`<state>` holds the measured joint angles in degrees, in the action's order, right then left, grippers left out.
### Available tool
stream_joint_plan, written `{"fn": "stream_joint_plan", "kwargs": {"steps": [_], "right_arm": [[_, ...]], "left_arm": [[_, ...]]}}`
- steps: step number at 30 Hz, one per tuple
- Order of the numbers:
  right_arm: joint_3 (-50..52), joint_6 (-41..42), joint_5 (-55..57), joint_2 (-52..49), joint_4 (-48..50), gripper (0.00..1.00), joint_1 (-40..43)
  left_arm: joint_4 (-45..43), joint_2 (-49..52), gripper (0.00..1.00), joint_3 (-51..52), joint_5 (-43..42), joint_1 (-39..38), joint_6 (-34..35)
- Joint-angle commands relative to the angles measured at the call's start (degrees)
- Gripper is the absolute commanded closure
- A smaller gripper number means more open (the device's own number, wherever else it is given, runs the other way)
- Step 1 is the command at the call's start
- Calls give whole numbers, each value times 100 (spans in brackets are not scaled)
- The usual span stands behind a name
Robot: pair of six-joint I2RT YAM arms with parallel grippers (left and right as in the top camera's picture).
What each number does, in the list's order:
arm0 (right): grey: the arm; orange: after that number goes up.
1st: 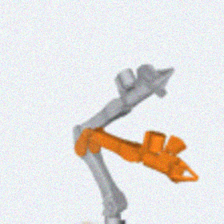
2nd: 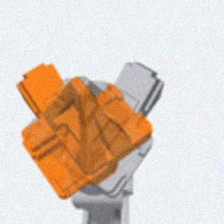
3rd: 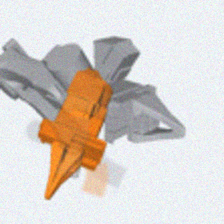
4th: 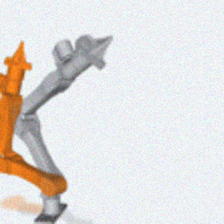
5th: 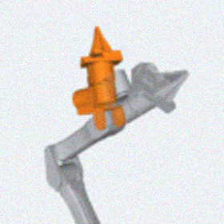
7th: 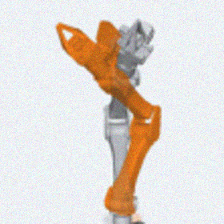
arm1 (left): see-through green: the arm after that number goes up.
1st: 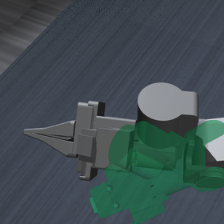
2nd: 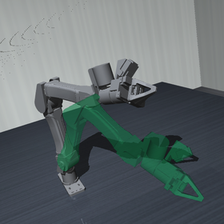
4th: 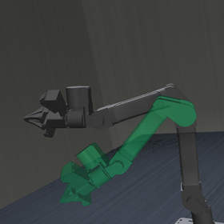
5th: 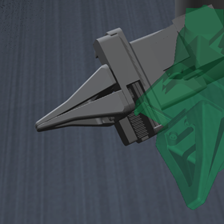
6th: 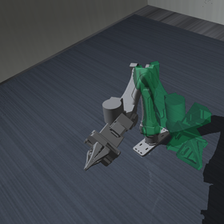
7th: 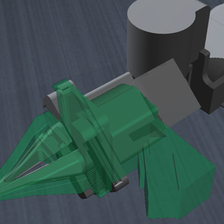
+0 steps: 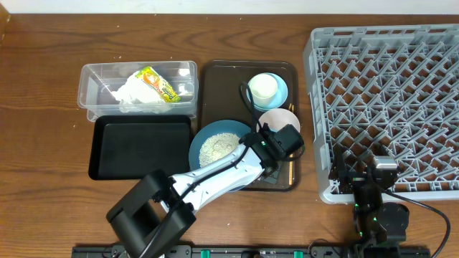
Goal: Sort waste into correct bins and load items into the dishwasher rack
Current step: 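Grip the blue plate rim with the left gripper and lift it, then carry the blue plate left over the black tray and tilt it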
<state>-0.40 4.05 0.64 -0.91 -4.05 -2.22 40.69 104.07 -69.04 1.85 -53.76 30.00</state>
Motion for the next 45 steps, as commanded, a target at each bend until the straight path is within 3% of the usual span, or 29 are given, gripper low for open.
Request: {"fn": "stream_joint_plan", "kwargs": {"steps": [1, 27, 45], "right_arm": [[11, 13, -4, 0, -24, 1, -48], [11, 13, -4, -2, -24, 1, -48], [11, 13, -4, -2, -24, 1, -48]], "left_arm": [[85, -157, 94, -31, -70, 17, 96], [409, -1187, 94, -151, -70, 50, 94], [745, -1742, 94, -173, -68, 592, -173]]}}
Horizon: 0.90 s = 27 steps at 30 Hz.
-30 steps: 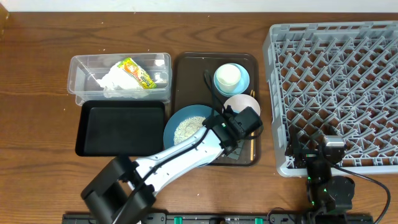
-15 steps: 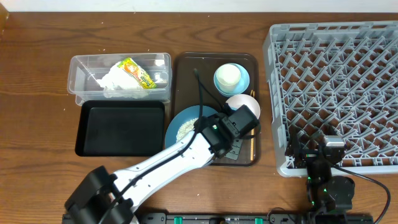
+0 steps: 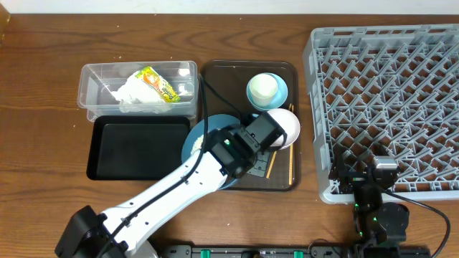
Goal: Sort waste into correct bins and load items into the dishwasher rack
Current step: 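Carry the blue plate left over the black tray and tilt it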
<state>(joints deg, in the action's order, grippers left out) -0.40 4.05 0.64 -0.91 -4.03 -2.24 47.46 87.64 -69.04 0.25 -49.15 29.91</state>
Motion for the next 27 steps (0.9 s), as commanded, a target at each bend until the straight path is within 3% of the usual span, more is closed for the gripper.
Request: {"fn": "stream_joint_plan", "kwargs": {"steps": [1, 20, 27], "right_arm": [[11, 13, -4, -2, -26, 1, -46], [11, 13, -4, -2, -26, 1, -46], [11, 13, -4, -2, -26, 1, -46]], "left_arm": [[96, -103, 94, -188, 92, 173, -181], [396, -1749, 94, -236, 33, 1775, -251], [400, -1873, 94, -234, -1274, 3047, -817]]}}
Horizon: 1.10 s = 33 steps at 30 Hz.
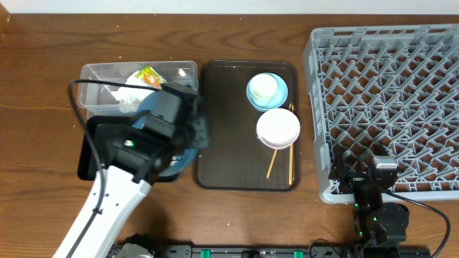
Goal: Sort waste into correct bins and load items into the dishwasher rack
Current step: 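Carry the blue plate left over the black tray and tilt it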
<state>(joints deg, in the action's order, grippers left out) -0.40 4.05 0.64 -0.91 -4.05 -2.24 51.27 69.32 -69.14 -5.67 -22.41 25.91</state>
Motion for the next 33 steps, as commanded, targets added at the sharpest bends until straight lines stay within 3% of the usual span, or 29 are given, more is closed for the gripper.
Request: {"fn": "stream_joint_plan", "kwargs": {"steps": [1, 15, 33], "right_arm": [[11, 13, -4, -2, -24, 1, -46], [11, 13, -4, -2, -22, 1, -46], [11, 13, -4, -2, -24, 1, -46]], "left_arm": [[31, -33, 94, -223, -903, 562, -522], [101, 7, 94, -157, -3840, 2907, -1633], [101, 549, 94, 133, -6234, 4776, -2166]]}}
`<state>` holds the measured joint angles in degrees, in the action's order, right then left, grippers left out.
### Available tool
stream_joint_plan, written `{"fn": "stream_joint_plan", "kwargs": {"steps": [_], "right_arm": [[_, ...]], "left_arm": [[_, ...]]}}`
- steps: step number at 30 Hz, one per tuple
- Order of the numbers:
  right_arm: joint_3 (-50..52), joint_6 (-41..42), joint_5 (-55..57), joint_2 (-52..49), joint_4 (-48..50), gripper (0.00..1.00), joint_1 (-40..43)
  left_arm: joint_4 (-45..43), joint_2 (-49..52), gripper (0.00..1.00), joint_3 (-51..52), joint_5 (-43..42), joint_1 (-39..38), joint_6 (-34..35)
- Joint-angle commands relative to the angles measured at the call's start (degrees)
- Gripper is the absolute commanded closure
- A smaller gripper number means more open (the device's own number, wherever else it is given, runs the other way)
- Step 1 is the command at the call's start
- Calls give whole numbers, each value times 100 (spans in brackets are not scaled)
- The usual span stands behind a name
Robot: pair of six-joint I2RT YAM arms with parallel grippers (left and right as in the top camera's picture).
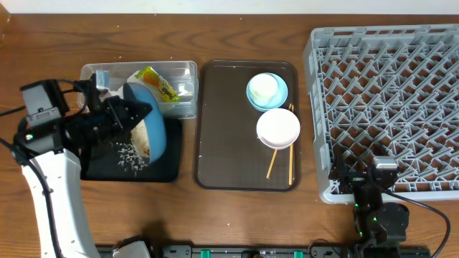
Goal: Sort waste into correct bins and load items into the dishwasher rack
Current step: 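Carry the blue plate left over the black tray and tilt it, then pour the rice onto the black tray, then bring the plate back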
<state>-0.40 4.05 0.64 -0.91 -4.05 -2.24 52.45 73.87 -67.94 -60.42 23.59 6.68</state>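
Note:
My left gripper [120,115] is shut on the rim of a blue bowl [149,129], held tipped on its side over the black tray [166,172]. White rice [130,155] lies scattered on the tray below the bowl. On the brown serving tray [229,129] sit a pale cup on a blue saucer [267,89], a white bowl [278,127] and two chopsticks [280,163]. The grey dishwasher rack [387,93] stands at the right. My right gripper [367,172] rests at the rack's front edge; the state of its jaws does not show.
A clear plastic bin [183,72] behind the black tray holds a yellow-green wrapper [159,82] and crumpled tissue. The left arm [50,165] runs down the table's left side.
My left arm has swung further left. The blue bowl, then over the black tray, is now tipped on its side and rice has spilled onto the tray.
The blue bowl of rice stood at the brown tray's left front with my left gripper reaching by the white bowl. Then the gripper was at the bowl, then held it over the black tray. Now the bowl is tipped and rice lies on the black tray.

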Motion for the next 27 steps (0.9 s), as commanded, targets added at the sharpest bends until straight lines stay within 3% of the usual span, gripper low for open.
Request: {"fn": "stream_joint_plan", "kwargs": {"steps": [1, 11, 27], "right_arm": [[11, 13, -4, -2, -24, 1, -46], [11, 13, -4, -2, -24, 1, -46], [11, 13, -4, -2, -24, 1, -46]], "left_arm": [[-17, 140, 94, 13, -811, 234, -245], [-15, 597, 94, 13, -1838, 925, -308], [129, 774, 94, 31, -2465, 1475, -479]]}}
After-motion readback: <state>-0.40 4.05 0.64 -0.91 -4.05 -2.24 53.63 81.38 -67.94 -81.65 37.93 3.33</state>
